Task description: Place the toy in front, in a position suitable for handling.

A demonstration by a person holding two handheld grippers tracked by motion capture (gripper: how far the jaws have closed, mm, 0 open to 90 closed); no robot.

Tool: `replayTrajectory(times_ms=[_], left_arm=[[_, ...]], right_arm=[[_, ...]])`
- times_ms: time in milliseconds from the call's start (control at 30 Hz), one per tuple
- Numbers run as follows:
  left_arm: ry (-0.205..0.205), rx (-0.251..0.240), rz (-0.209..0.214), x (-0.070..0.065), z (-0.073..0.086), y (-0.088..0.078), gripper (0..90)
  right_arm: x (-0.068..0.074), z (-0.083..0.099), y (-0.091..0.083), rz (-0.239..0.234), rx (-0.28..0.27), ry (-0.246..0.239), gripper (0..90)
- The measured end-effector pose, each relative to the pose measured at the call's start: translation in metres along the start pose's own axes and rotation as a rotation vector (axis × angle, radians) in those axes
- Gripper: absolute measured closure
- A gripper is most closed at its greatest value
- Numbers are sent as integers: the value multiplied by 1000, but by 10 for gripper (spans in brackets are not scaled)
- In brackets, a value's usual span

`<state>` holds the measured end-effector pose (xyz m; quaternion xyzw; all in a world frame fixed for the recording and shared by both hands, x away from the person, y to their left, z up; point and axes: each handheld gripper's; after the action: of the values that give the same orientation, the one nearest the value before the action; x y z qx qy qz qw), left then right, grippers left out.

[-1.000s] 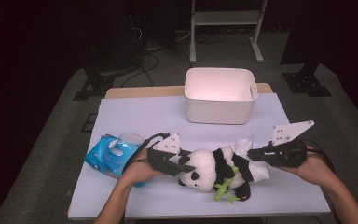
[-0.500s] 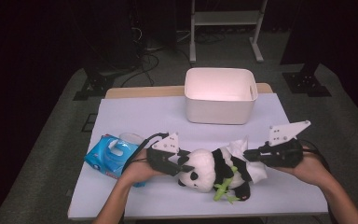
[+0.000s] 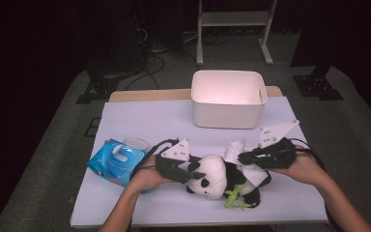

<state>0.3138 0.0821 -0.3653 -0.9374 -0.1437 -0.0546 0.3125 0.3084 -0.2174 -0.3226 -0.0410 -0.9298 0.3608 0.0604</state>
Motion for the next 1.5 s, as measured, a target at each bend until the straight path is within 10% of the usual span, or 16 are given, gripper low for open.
replayTrajectory(times_ms=[200, 767, 1300, 1500], left_arm=[[28, 4, -5, -5, -3, 0, 514], [42, -27, 5, -5, -7, 10, 515], [-62, -3, -7, -1, -2, 12, 327], [-64, -20, 4, 0, 2, 14, 474]], right_arm=[[-1, -17, 21, -24, 81, -29, 836], [12, 41, -40, 73, -57, 90, 835], [10, 21, -10, 27, -7, 39, 835], [9, 11, -4, 16, -3, 13, 836]])
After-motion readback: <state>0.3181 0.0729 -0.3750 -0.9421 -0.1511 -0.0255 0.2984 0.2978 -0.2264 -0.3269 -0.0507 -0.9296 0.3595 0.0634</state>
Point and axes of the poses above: each handheld gripper's, and its own axes: y roughly forward along the jaws, z roughly out of its underside, x roughly to its left, and after that the axes turned 11 degrees about -z, right-handed
